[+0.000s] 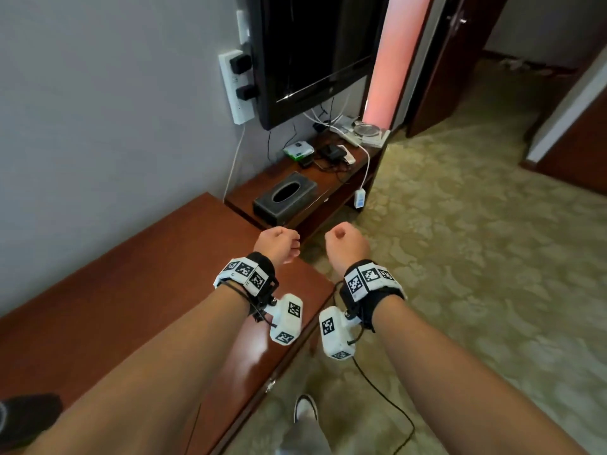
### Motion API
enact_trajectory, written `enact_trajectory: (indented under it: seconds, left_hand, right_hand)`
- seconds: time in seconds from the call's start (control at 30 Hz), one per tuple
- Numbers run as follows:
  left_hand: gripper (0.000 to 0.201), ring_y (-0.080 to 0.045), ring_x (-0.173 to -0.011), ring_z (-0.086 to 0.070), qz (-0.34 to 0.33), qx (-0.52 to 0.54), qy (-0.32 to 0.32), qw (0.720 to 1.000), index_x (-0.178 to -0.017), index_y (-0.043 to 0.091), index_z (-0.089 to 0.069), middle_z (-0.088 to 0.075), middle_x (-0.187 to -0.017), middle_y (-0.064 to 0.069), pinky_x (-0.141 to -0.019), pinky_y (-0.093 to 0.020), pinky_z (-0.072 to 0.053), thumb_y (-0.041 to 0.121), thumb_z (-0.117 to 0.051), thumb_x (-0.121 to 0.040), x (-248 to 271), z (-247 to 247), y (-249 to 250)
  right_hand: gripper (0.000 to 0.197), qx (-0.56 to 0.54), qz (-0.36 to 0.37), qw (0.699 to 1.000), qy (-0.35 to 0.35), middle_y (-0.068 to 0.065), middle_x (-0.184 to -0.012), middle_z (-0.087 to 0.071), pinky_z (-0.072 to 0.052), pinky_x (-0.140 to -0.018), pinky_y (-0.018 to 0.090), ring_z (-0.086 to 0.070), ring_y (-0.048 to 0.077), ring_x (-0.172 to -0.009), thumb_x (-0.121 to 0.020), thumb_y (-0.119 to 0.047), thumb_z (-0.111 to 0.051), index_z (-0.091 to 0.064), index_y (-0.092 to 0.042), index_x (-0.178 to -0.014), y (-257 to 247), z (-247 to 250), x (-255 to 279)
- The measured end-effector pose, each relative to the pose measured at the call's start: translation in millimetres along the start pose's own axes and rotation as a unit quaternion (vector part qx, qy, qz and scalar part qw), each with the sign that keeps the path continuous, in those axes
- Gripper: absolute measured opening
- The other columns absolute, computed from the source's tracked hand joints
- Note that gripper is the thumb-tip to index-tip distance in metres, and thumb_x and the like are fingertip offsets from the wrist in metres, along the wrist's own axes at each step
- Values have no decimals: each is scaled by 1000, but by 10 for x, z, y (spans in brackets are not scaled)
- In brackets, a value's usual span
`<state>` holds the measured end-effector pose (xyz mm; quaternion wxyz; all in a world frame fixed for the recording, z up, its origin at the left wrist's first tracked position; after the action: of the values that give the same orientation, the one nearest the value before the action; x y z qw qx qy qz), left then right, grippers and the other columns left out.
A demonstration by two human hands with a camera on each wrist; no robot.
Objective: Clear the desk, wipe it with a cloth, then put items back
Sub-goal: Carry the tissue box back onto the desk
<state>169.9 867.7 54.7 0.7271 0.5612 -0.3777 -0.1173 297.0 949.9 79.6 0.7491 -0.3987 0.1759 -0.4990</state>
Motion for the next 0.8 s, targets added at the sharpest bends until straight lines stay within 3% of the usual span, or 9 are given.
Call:
enact_trajectory:
  seconds: [0.1,0.23,0.47,0.6,0.67,0.8]
  left_hand:
    - [19,-17,-59,-57,9,-3,0,1000,-81,12,-62,-60,-74,-3,-55,-26,-41,12,-54,-98,-548,-331,153]
    - [18,-17,-66,-61,23,-7,6,1000,-82,17,-63,-63,-82,-1,-60,-27,-46,17,-55,-98,-1133,-606,373]
    - [11,-16,-64,-57,33,-15,37,999,-90,14,-63,-65,-88,-5,-57,-26,-45,16,-56,-97,-1927,-820,761]
    - [11,-17,-63,-57,45,-22,78,996,-90,14,-63,-64,-81,-4,-55,-27,-45,15,-55,-96,-2378,-907,906]
    - [11,-17,-58,-54,57,2,102,993,-89,13,-63,-61,-75,-4,-51,-25,-42,14,-54,-96,-2620,-941,962]
    - [12,-18,-49,-53,92,22,186,978,-83,11,-65,-65,-77,-9,-51,-26,-42,11,-59,-93,-3067,-1004,1014]
  right_hand:
    - [12,8,-16,1000,-12,4,-94,-65,-40,-74,32,-55,29,-92,-93,-26,-53,-58,-20,-84,52,119,-581]
    - [13,16,-23,999,-17,3,-91,-66,-42,-74,32,-59,30,-89,-94,-26,-53,-57,-21,-83,38,291,-1280]
    - [14,32,-9,998,-51,3,-91,-64,-48,-83,37,-58,30,-92,-94,-28,-52,-58,-22,-82,-116,377,-2371]
    - [13,60,28,994,-89,2,-94,-65,-48,-85,35,-59,30,-97,-94,-28,-53,-58,-25,-83,-178,270,-3045]
    - [11,72,46,989,-121,1,-96,-64,-43,-81,32,-58,28,-96,-96,-28,-52,-60,-24,-91,-200,205,-3387]
    - [14,98,70,978,-172,0,-95,-58,-37,-80,30,-49,24,-91,-98,-29,-52,-63,-21,-98,-213,125,-4035]
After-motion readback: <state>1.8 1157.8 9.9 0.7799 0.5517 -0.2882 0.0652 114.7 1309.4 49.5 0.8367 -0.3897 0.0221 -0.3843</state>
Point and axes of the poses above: each hand's wrist, its own x-axis away from the middle knuckle, its own z-axis out of the back of the hand, y = z × x, the point moved 1 cm from there along -x, towards the middle knuckle
